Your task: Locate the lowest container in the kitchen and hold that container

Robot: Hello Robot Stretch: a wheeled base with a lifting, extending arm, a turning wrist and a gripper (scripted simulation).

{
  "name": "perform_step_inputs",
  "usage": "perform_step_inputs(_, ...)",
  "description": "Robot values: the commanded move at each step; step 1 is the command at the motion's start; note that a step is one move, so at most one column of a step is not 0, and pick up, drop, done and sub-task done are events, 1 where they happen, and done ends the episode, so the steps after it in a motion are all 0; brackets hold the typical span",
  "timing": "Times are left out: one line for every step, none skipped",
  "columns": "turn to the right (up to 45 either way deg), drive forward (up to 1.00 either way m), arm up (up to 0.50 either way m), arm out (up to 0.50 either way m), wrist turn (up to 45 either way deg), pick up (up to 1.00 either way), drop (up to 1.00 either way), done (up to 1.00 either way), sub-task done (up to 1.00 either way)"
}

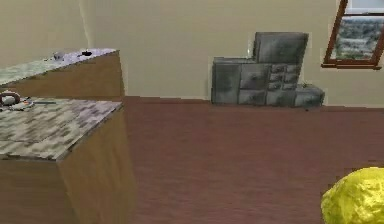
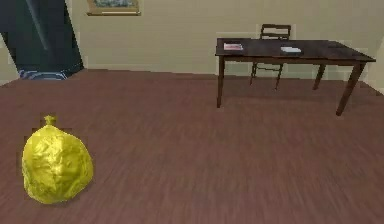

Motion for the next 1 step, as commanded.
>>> perform_step_inputs(-3.0,0.00,0.00,0.00,0.0,0.00,0.00,0.00,0.00)
